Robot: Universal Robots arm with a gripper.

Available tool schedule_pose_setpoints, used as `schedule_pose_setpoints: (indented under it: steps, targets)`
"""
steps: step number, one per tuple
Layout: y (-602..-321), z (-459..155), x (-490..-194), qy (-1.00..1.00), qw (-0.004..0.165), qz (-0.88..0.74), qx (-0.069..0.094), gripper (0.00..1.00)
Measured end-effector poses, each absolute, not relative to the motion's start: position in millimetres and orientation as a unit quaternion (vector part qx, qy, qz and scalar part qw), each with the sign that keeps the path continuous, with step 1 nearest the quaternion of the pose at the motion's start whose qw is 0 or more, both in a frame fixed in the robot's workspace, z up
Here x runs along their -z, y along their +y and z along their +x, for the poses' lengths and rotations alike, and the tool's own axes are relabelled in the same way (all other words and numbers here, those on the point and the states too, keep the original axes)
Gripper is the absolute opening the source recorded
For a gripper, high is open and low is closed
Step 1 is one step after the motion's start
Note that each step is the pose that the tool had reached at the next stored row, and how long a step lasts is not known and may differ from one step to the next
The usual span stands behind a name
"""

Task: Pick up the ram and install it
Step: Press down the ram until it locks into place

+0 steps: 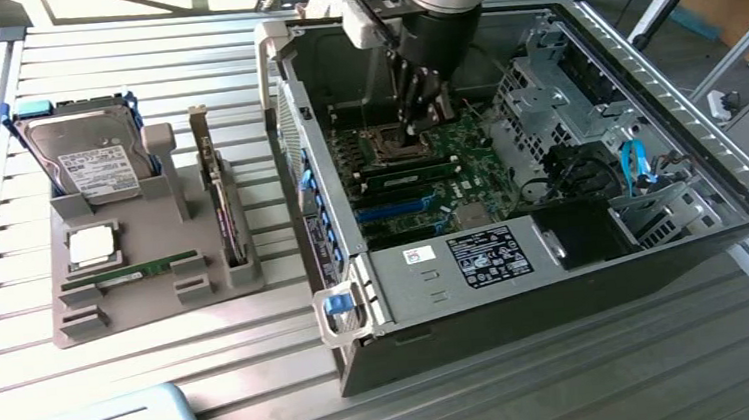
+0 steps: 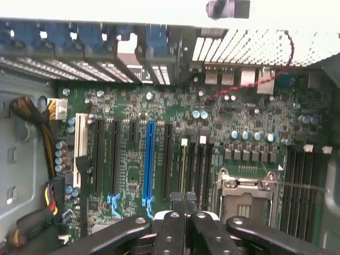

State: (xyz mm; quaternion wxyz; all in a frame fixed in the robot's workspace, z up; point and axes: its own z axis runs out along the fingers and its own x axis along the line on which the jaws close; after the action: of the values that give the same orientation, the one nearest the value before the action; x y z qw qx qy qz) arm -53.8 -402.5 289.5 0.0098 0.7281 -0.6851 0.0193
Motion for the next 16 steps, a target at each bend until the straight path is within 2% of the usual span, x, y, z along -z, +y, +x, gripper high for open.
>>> schedule_pose_setpoints:
  steps: [16]
  targets:
    - [-402.5,18.9,-288.7,-0.684,0.028,0.729,0.0,0.11]
